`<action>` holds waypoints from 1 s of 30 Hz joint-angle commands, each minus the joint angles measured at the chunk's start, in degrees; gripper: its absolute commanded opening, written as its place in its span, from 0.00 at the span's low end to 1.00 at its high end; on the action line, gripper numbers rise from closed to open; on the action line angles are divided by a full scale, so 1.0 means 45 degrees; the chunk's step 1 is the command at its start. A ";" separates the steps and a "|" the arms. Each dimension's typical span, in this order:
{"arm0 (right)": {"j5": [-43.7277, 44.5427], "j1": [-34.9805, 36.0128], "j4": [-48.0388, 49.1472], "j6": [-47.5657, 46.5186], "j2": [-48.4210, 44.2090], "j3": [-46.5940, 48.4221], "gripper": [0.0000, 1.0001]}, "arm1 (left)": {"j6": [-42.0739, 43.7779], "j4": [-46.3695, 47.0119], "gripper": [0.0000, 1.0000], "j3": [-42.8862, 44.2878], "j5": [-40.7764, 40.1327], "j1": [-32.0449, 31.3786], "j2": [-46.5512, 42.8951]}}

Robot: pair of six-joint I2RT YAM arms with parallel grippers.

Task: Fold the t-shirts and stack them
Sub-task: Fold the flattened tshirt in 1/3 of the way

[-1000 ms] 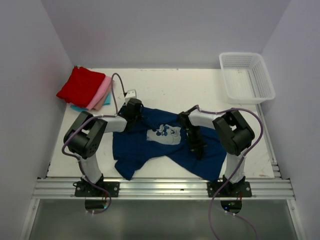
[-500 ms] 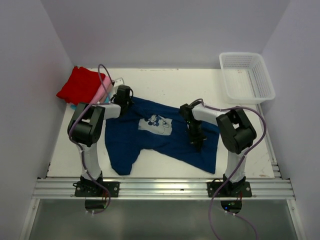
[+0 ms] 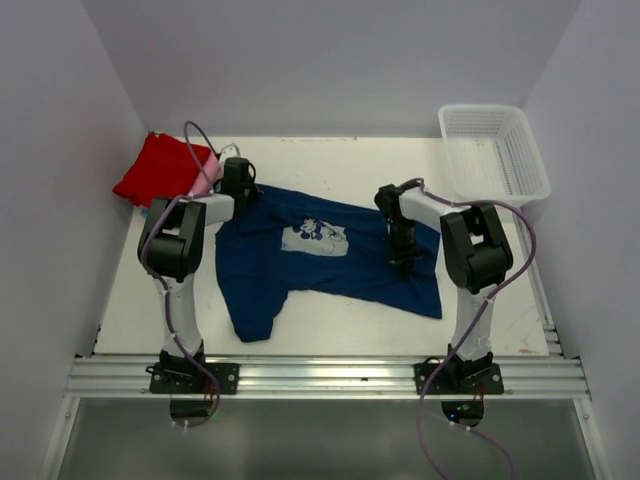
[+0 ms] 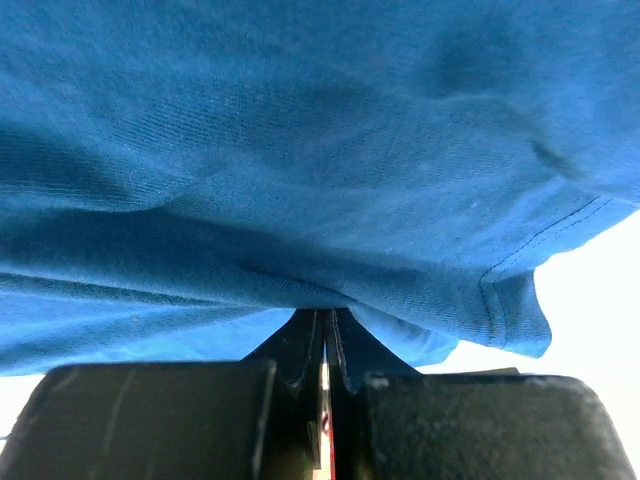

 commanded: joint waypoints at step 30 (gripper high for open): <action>0.3764 -0.2997 0.4641 0.2138 -0.1606 0.0244 0.00 | -0.0091 -0.0731 0.00 -0.1119 0.1263 0.0386 -0.1228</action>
